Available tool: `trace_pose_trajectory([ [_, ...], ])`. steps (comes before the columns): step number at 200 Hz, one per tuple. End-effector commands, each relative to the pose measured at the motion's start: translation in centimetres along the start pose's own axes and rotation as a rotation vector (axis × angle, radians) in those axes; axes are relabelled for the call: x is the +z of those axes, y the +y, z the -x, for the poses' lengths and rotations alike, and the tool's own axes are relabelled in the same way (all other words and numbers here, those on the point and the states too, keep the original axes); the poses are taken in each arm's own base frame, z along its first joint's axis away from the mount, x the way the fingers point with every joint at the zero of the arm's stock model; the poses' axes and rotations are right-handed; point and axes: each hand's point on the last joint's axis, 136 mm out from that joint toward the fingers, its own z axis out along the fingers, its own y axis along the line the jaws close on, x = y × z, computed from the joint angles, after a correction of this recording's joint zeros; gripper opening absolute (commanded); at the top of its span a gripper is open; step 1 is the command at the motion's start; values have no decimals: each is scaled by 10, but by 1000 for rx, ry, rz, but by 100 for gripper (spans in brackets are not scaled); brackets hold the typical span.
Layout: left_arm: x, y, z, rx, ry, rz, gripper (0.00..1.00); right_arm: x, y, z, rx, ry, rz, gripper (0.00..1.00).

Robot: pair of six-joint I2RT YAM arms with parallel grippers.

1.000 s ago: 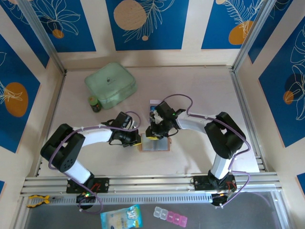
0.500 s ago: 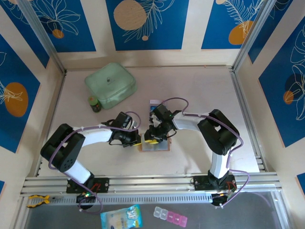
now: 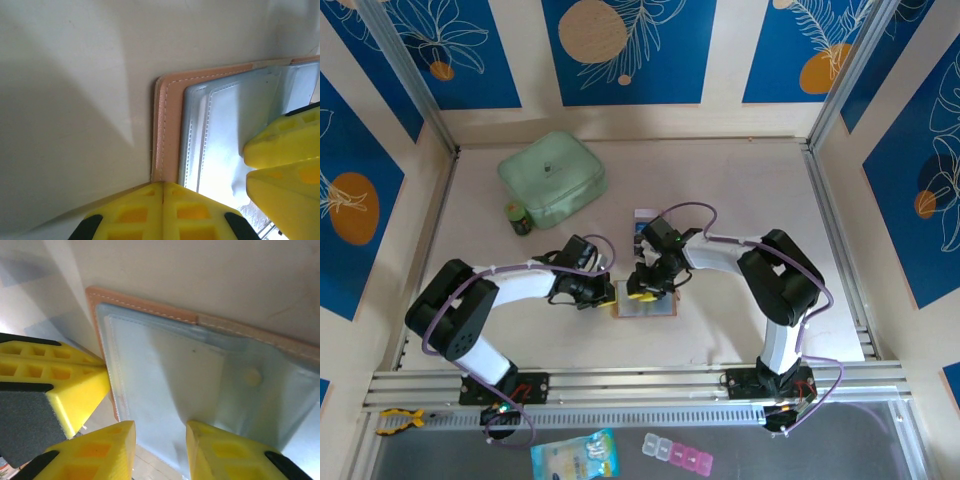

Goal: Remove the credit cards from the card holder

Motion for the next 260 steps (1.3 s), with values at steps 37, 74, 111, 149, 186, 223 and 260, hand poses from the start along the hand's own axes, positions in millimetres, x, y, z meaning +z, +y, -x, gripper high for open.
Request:
trace_pose_trajectory([
  [37, 1, 8, -2, 9, 18, 59, 0, -5, -19, -10, -7, 28, 2, 32],
  [74, -2, 3, 2, 16, 9, 58, 0, -7, -25, -10, -10, 22, 40, 31],
  [111, -13, -15, 11, 30, -22, 22, 2, -4, -30, -9, -9, 22, 84, 29],
  [149, -20, -38, 12, 42, -31, -29, 8, 1, -34, -11, -3, 29, 102, 27],
  [186, -8, -48, 9, 34, -11, -56, 18, 3, -40, -11, 13, 30, 114, 24],
  [223, 1, -45, 8, 18, -1, -51, 22, 3, -44, -10, 24, 30, 128, 23],
  [260, 5, -40, 8, 8, 2, -42, 24, 4, -45, -11, 25, 35, 135, 23],
])
